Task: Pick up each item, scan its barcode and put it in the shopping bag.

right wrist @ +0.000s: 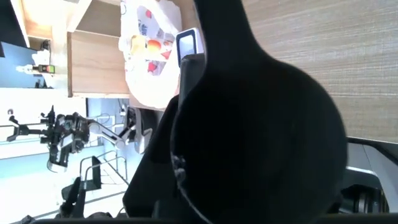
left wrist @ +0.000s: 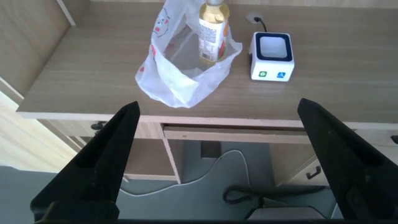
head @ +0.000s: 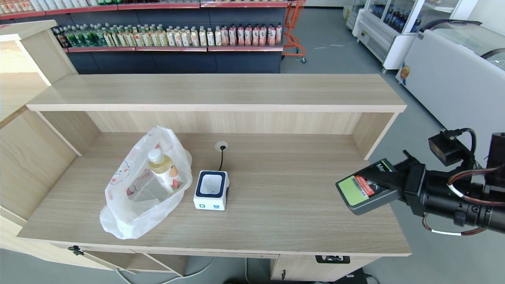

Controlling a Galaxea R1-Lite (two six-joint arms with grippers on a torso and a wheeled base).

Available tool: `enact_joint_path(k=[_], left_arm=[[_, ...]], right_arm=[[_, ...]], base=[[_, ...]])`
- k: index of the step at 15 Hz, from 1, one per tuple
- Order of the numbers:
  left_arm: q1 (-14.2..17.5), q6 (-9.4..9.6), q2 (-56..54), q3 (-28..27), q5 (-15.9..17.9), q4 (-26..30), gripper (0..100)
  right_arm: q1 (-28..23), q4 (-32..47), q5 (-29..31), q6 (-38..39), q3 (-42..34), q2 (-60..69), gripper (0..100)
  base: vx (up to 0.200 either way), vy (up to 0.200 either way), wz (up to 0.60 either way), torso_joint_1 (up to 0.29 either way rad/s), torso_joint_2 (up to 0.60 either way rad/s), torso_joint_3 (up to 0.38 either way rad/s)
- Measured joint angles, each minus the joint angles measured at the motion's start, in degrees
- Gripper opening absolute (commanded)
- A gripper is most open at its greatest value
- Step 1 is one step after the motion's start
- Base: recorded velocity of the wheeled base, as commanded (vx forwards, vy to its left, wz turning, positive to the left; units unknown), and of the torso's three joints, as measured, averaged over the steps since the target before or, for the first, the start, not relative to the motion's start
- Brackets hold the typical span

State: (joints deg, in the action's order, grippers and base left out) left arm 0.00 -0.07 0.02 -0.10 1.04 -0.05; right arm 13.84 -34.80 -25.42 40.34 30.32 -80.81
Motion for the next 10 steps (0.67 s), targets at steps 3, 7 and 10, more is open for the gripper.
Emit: enact_joint_path(k=[3,7,10], left_arm=[[0.0,0.07,0.0,0.0,0.0,0.0,100],[0.0,0.18,0.0,0.0,0.0,0.0,100],[0.0,0.23,0.0,0.0,0.0,0.0,100]], right_arm=[[0.0,0.0,0.2,-0.1,-0.1,0.0,0],[-1.2,-0.2,0.4,-1.2,0.0,-0.3,0],[-2.4,-0.4,0.6,-4.2,0.2,-1.1,0]], base=[[0.000,0.200,0.00,0.001,0.00,0.004],[0.000,0.200,0.00,0.002,0.00,0.001],[0.067,0.200,0.00,0.004,0.00,0.002]])
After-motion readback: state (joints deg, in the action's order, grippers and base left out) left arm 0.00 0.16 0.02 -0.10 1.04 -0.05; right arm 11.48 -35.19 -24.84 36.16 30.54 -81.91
